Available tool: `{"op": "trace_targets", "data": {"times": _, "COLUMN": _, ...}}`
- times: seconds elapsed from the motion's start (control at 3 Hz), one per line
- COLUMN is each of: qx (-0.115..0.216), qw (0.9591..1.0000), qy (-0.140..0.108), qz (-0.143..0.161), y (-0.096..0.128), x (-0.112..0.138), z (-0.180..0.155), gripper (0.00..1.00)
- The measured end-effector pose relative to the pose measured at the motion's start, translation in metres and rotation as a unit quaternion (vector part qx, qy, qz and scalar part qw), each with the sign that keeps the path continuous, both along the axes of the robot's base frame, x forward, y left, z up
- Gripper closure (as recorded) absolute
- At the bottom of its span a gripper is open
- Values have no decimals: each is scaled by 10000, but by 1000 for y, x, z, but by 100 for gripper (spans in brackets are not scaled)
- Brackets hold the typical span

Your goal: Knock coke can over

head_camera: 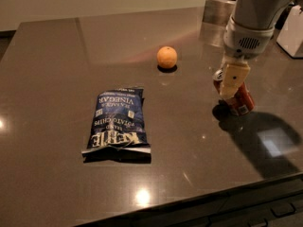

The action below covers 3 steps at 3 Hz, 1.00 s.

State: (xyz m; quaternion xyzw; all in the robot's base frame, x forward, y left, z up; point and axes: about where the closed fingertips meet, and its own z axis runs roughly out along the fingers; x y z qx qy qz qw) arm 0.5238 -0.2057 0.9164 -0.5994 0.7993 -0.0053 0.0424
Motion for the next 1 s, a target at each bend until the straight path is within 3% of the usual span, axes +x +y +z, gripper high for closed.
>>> {"op": "trace_targets", "data": {"times": 0.33, "qx": -240, "qw": 9995, "qy": 113, "qz": 150, "y": 0, "x": 2, "z": -12, "gripper": 27}}
{"op": "trace_targets", "data": {"times": 0.67, "qx": -297, "qw": 9992, "qy": 2, "qz": 268, "y": 4, "x": 12, "z": -21, "gripper": 0}}
{"op": "trace_targets", "data": {"times": 1.0, "qx": -297, "qw": 9992, "qy": 2, "qz": 268, "y": 4, "x": 12, "z": -21, "gripper": 0}}
